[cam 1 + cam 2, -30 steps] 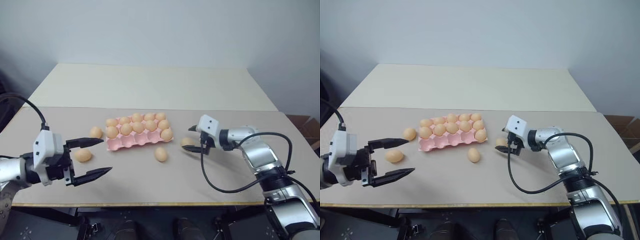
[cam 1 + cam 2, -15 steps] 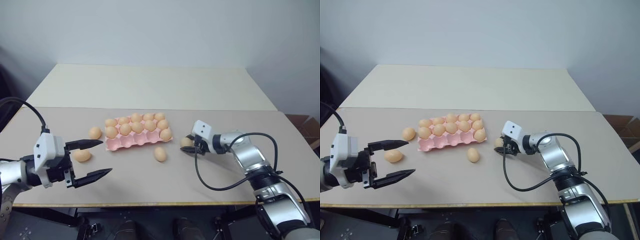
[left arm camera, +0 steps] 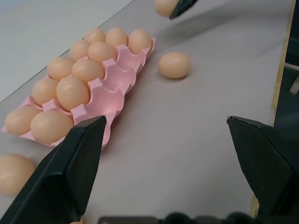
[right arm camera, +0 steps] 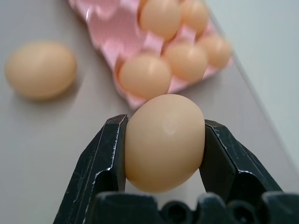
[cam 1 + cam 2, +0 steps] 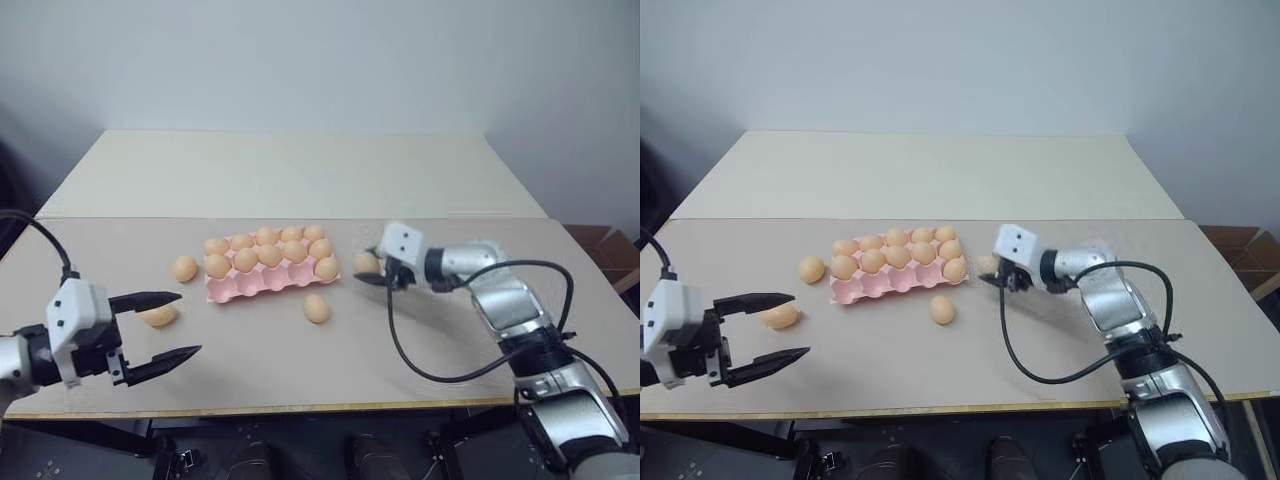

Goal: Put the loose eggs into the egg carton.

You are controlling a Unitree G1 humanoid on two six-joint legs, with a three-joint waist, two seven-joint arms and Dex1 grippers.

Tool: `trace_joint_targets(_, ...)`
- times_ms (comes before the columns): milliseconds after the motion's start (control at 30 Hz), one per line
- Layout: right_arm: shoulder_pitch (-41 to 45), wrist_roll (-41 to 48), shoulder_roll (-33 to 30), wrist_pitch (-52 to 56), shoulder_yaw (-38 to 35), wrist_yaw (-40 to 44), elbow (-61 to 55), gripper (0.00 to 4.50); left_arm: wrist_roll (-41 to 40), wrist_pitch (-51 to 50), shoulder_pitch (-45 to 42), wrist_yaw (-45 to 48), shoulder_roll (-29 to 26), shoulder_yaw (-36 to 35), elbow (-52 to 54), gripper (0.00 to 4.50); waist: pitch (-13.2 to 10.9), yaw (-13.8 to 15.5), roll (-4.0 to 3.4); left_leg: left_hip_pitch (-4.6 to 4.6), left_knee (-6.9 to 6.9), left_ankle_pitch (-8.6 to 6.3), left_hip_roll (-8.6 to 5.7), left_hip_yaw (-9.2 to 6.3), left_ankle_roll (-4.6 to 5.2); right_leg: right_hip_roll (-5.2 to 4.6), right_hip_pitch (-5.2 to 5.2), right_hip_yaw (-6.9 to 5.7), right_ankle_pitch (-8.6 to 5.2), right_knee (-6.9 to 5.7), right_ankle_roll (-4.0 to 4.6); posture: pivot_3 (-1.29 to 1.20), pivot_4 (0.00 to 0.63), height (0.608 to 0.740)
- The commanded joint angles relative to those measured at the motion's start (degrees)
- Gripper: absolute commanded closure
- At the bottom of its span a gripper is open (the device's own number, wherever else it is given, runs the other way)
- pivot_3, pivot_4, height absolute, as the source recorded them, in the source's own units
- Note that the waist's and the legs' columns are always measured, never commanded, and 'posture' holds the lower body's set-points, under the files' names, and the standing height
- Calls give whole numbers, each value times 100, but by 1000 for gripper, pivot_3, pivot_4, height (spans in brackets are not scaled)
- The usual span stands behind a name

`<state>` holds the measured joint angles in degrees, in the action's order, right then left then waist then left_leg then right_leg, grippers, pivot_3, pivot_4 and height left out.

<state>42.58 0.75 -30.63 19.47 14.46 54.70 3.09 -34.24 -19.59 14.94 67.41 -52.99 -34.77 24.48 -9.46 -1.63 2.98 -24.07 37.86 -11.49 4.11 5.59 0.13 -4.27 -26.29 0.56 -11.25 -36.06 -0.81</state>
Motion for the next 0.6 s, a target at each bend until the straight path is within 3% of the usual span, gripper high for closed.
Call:
trace_joint_targets(33, 400, 130, 500, 219, -21, -295, -136, 2528, 137, 171, 66, 48, -97, -265, -24, 0, 0, -7, -1, 0, 0, 0, 0, 0, 0, -1, 0, 0, 0, 0, 1, 0, 150, 740)
trace_joint_targets(233, 790, -164, 1289, -77, 332, -630, 863, 2528, 116, 180, 77, -28, -22, -246, 80, 0, -2, 3, -3, -8, -1, 0, -3, 1, 0, -9, -1, -7, 20, 4, 33, 0, 150, 740)
trace_joint_targets(433, 810, -249, 1446, -388, 515, -507, 1295, 2528, 164, 196, 177, -114, 56, -251, 192, 0, -3, -9, -5, -16, -3, 0, -5, 1, 0, -11, -7, -8, 24, 7, 38, 0, 150, 740)
trace_joint_targets(600, 766, -189, 1498, -400, 488, -404, 1275, 896, 131, 193, 198, -116, 83, -287, 224, 0, -3, -53, -5, -12, -6, 0, -1, -2, 0, -6, -7, -10, 23, 1, 38, 0, 150, 740)
